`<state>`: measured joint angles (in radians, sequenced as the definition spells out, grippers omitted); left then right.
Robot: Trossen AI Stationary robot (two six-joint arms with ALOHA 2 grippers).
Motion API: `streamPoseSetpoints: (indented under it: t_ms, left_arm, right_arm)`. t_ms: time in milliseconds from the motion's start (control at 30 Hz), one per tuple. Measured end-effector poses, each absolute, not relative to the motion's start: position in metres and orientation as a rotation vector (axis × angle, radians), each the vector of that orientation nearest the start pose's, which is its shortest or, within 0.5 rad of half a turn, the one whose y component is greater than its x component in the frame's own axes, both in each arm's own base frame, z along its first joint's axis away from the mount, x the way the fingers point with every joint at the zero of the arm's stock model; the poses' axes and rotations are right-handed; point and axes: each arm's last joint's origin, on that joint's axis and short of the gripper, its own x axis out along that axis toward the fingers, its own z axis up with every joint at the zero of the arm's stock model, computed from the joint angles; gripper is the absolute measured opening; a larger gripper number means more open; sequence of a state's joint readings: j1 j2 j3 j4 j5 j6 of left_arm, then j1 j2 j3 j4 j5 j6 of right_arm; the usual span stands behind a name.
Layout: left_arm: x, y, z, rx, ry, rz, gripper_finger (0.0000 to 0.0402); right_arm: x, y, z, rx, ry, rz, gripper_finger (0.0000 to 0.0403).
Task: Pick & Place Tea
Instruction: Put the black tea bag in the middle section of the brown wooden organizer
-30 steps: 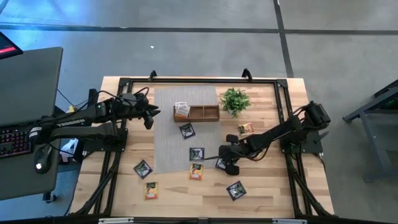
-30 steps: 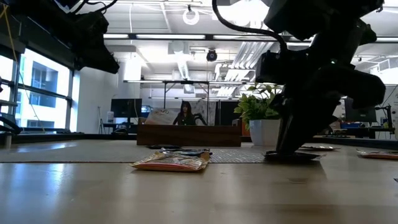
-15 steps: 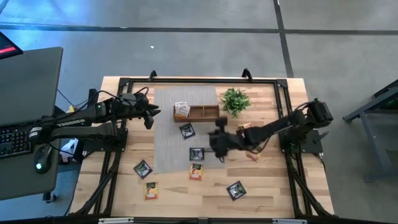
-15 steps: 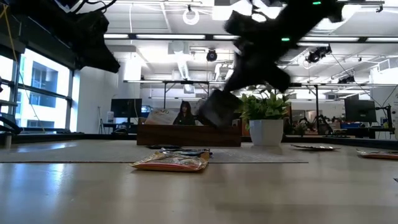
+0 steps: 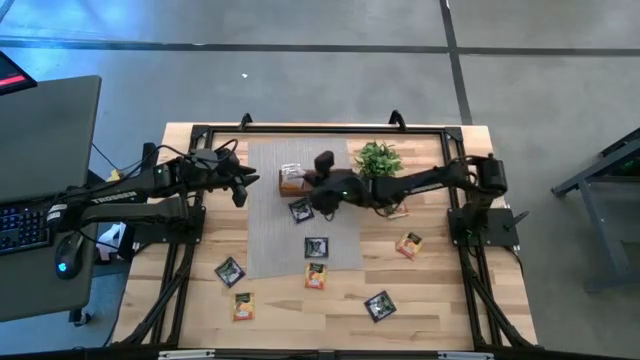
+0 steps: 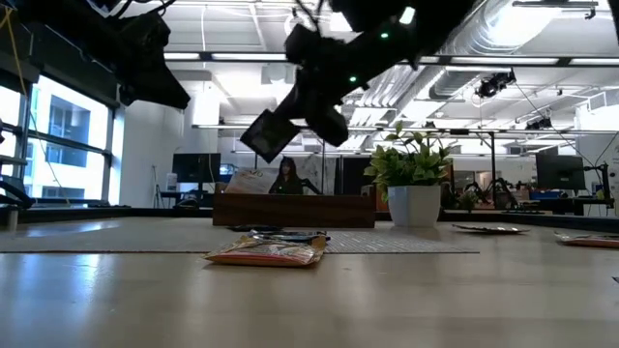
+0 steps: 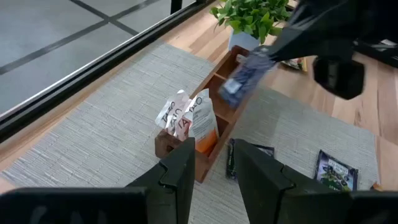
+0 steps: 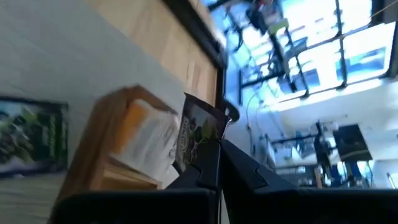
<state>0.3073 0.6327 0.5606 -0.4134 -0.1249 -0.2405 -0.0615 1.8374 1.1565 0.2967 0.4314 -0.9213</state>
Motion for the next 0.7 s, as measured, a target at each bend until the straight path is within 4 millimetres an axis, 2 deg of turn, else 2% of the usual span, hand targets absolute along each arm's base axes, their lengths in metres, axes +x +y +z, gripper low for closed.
streamPoseSetpoints:
  t_ms: [100, 300, 400, 567, 700]
  left_arm:
    - [0.133, 0.046, 0.256, -0.277, 0.438, 0.481, 0.0111]
    - [0.133, 0.046, 0.256, -0.272, 0.444, 0.478, 0.0111]
    - [0.133, 0.046, 0.256, -0.267, 0.445, 0.477, 0.0111]
    - [0.133, 0.046, 0.256, -0.267, 0.445, 0.477, 0.0111]
    - [0.133, 0.046, 0.256, -0.268, 0.445, 0.478, 0.0111]
  right_arm:
    - [0.407, -0.049, 0.212, -0.929, 0.718, -0.282, 0.0002]
    - [0.397, -0.074, 0.203, -0.781, 0.917, -0.254, 0.0001]
    - [0.396, -0.082, 0.204, -0.777, 0.926, -0.269, 0.0002]
    - [0.392, -0.096, 0.200, -0.685, 0.906, -0.145, 0.0002]
    - [0.389, -0.104, 0.200, -0.640, 0.902, -0.130, 0.0002]
